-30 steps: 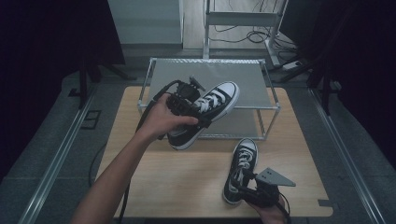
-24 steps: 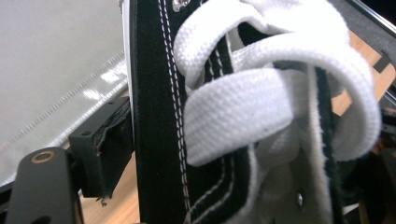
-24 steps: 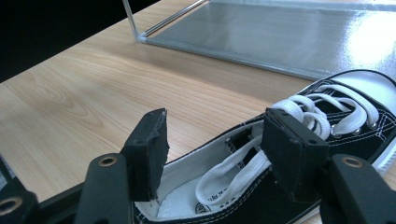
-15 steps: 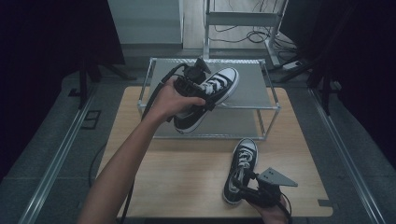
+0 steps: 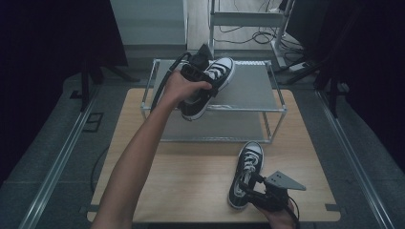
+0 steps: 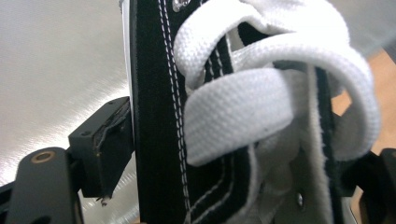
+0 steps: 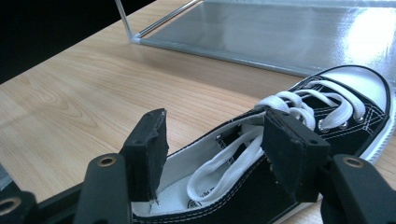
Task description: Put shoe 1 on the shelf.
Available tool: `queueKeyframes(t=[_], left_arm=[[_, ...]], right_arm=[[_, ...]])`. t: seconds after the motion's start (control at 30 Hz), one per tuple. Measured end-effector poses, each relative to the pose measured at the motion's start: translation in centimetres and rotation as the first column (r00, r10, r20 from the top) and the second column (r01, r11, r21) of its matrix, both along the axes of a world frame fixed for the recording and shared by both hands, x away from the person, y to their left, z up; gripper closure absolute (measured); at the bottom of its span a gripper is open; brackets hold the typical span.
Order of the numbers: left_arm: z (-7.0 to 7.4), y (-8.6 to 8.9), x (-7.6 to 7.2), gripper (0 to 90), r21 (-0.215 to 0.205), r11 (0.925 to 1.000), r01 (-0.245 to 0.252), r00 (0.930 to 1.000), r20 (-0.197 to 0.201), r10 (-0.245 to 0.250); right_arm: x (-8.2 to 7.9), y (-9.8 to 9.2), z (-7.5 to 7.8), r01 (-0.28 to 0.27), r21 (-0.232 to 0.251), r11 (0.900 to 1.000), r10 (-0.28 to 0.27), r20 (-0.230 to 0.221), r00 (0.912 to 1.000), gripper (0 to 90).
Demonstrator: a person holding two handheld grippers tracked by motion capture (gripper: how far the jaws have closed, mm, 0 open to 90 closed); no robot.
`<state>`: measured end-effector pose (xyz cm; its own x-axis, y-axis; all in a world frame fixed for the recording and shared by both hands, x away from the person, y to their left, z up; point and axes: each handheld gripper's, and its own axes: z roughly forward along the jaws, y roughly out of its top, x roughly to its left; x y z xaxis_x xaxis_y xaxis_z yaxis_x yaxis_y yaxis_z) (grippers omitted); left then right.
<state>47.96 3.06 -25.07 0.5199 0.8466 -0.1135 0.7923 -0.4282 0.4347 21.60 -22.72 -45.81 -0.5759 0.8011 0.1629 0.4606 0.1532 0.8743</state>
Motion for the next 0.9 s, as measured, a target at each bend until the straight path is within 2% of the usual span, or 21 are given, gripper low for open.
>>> queueKeyframes(t=[0.1,0.17,0.37,0.47,0.57,0.7,0.77,0.83,0.9], left_arm=[[-0.3,-0.3,1.4,17.9,0.014,0.9975,-0.070,0.9975,-0.005,0.070],[-0.5,-0.4,2.2,17.8,0.016,0.9950,-0.099,0.9949,-0.015,0.099],[-0.7,-0.4,4.2,17.8,0.014,0.9832,-0.182,0.9823,-0.042,0.182],[-0.9,0.0,4.9,17.7,0.023,0.9730,-0.230,0.9715,-0.055,0.230],[-1.1,0.3,5.5,17.6,0.037,0.9586,-0.282,0.9573,-0.053,0.284],[-1.3,0.5,6.1,17.6,0.046,0.9463,-0.320,0.9438,-0.071,0.323],[-1.4,0.6,6.5,17.5,0.042,0.9370,-0.347,0.9336,-0.080,0.349],[-1.5,0.6,7.0,17.4,0.063,0.9257,-0.373,0.9227,-0.080,0.377],[-1.6,0.8,7.4,17.3,0.055,0.9202,-0.388,0.9155,-0.093,0.391]], right_arm=[[-0.1,-0.1,0.1,0.006,0.004,1.000,-0.006,0.003,1.0000,40.2],[-0.2,-0.2,0.2,0.010,0.003,1.000,-0.010,0.006,0.9999,40.2],[-0.3,-0.6,0.3,0.022,0.009,1.000,-0.022,0.008,0.9997,40.0],[-0.3,-0.7,0.2,0.022,0.006,1.000,-0.022,0.005,0.9997,39.9],[-0.2,-0.7,0.2,0.023,0.007,1.000,-0.023,0.004,0.9997,39.9],[-0.2,-0.7,0.2,0.024,0.005,1.000,-0.024,0.005,0.9997,39.8],[-0.2,-0.7,0.2,0.023,0.004,1.000,-0.023,0.003,0.9997,39.8],[-0.2,-0.7,0.2,0.025,0.007,1.000,-0.025,0.002,0.9997,39.6],[-0.2,-0.8,0.2,0.030,0.007,1.000,-0.030,0.006,0.9995,39.6]])
